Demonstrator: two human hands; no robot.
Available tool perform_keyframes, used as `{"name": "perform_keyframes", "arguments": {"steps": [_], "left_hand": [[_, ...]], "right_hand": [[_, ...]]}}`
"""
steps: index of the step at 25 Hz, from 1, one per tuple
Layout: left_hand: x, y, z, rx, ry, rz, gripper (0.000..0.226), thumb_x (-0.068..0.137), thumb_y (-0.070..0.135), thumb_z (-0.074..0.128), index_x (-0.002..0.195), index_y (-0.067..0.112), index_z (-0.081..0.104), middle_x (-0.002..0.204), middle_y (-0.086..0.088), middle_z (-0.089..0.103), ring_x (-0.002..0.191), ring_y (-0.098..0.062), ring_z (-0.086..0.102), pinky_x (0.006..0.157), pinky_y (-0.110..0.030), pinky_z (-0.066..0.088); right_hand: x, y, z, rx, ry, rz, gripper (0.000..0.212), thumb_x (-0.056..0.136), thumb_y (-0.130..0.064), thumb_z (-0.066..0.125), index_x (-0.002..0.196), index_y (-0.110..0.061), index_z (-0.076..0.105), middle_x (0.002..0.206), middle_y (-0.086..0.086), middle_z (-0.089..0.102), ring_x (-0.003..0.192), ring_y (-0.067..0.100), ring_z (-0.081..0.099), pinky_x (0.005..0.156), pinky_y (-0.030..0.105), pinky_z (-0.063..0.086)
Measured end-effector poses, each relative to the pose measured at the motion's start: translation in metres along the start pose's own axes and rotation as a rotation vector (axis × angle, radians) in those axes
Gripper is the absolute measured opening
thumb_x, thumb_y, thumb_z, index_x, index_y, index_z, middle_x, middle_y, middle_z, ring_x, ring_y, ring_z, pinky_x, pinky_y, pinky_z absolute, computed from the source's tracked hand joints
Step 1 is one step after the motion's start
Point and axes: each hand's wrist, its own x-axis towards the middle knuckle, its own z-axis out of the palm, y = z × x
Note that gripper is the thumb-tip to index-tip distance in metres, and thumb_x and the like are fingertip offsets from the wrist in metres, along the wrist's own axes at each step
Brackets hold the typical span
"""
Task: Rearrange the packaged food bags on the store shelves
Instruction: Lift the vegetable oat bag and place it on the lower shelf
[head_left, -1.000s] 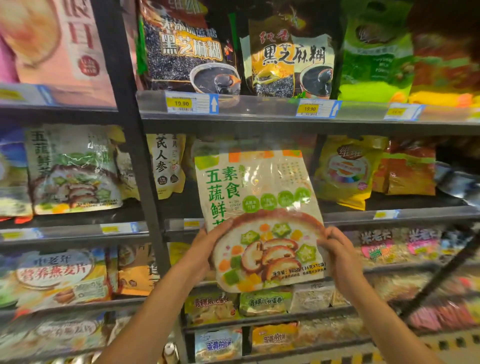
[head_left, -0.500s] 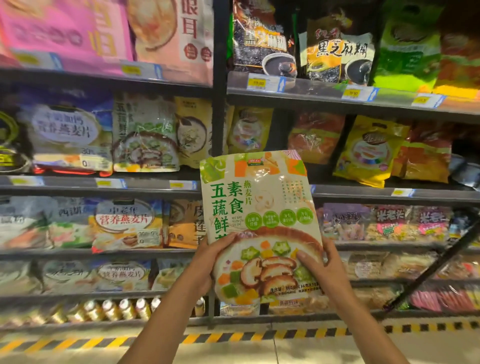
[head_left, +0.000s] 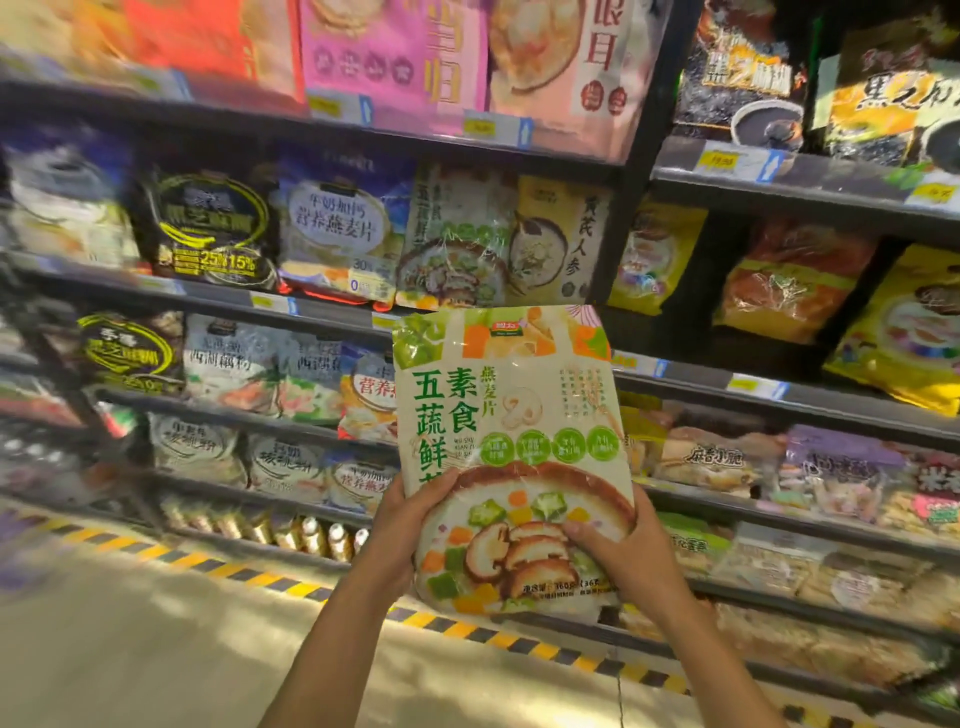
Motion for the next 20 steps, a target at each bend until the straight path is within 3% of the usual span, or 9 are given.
{"name": "perform_keyframes", "arguments": {"steps": [4, 7, 11, 14, 17, 20], "left_hand": [[0.014, 0.028, -0.032, 0.060, 0.057, 0.002, 0.057, 0.082, 0.029, 0.079, 0.136, 0.017, 0.065, 0.121, -0.013, 0.078, 0.111, -0.035, 0.076, 0.099, -0.053, 0.058], [0.039, 0.053, -0.055, 0.133, 0.067, 0.007, 0.055, 0.085, 0.030, 0.079, 0.136, 0.016, 0.065, 0.121, -0.011, 0.079, 0.111, -0.032, 0.076, 0.096, -0.048, 0.060], [0.076, 0.085, -0.079, 0.253, 0.095, 0.039, 0.083, 0.066, 0.045, 0.094, 0.137, 0.018, 0.063, 0.120, -0.007, 0.079, 0.113, -0.031, 0.075, 0.101, -0.050, 0.057], [0.106, 0.104, -0.096, 0.314, 0.085, 0.068, 0.089, 0.062, 0.042, 0.095, 0.141, 0.025, 0.059, 0.125, -0.001, 0.078, 0.117, -0.025, 0.074, 0.107, -0.050, 0.054], [0.133, 0.114, -0.100, 0.373, 0.111, 0.123, 0.070, 0.074, 0.037, 0.092, 0.136, 0.033, 0.061, 0.128, 0.004, 0.076, 0.122, -0.021, 0.071, 0.107, -0.049, 0.054], [0.162, 0.124, -0.086, 0.408, 0.144, 0.158, 0.051, 0.087, 0.029, 0.085, 0.133, 0.032, 0.063, 0.128, 0.008, 0.074, 0.122, -0.016, 0.068, 0.103, -0.041, 0.056]], "right_hand": [[0.026, -0.013, 0.043, 0.048, -0.045, -0.023, 0.086, 0.055, -0.058, 0.089, 0.131, -0.044, 0.050, 0.121, -0.014, 0.069, 0.107, 0.009, 0.068, 0.090, 0.039, 0.058], [0.058, -0.022, 0.075, 0.113, -0.055, -0.016, 0.069, 0.063, -0.047, 0.091, 0.122, -0.044, 0.054, 0.116, -0.013, 0.070, 0.103, 0.009, 0.069, 0.089, 0.042, 0.059], [0.108, -0.034, 0.110, 0.138, -0.046, -0.015, 0.067, 0.074, -0.033, 0.091, 0.130, -0.032, 0.054, 0.110, -0.015, 0.069, 0.097, 0.004, 0.067, 0.077, 0.031, 0.056], [0.147, -0.043, 0.135, 0.173, -0.045, 0.006, 0.065, 0.073, -0.036, 0.091, 0.127, -0.031, 0.056, 0.108, -0.011, 0.071, 0.097, 0.010, 0.070, 0.085, 0.040, 0.060], [0.175, -0.049, 0.149, 0.174, -0.046, 0.000, 0.074, 0.065, -0.049, 0.090, 0.129, -0.028, 0.059, 0.111, -0.009, 0.074, 0.101, 0.015, 0.072, 0.094, 0.048, 0.060], [0.198, -0.061, 0.149, 0.161, -0.004, -0.006, 0.068, 0.067, -0.047, 0.089, 0.126, -0.030, 0.058, 0.112, -0.011, 0.072, 0.101, 0.011, 0.069, 0.094, 0.043, 0.057]]}}
